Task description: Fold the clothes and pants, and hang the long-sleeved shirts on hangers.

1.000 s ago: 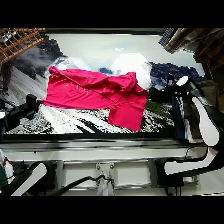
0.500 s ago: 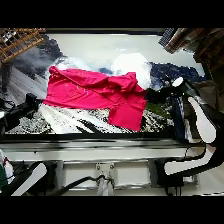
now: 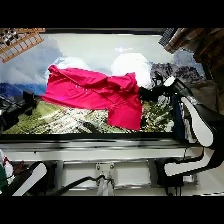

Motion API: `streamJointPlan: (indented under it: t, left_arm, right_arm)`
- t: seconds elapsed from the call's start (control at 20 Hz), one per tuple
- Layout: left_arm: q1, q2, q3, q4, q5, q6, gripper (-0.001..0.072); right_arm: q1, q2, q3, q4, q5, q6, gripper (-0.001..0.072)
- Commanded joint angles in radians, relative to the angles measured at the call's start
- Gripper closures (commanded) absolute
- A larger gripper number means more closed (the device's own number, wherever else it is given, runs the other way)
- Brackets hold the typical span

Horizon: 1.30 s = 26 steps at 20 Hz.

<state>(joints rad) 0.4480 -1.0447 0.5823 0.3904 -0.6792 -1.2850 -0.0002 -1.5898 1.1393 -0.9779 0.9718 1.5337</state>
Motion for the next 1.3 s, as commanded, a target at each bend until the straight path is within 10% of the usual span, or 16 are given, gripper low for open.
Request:
streamJointPlan:
  t: [0.0,0.55,1.25]
  left_arm:
    - [0.0,0.048,0.098,-0.172,-0.026,0.102,0.0704]
    - [0.018,0.208,0.916,-0.406,0.01,0.238,0.0705]
    - [0.187,0.436,0.994,-0.383,0.04,0.238,0.0707]
  right_arm:
    - [0.006,0.09,0.042,0.09,0.006,-0.032,0.0683]
    - [0.006,0.608,0.629,0.057,-0.136,0.03,0.0683]
    - [0.006,0.896,0.756,-0.253,0.024,0.134,0.0683]
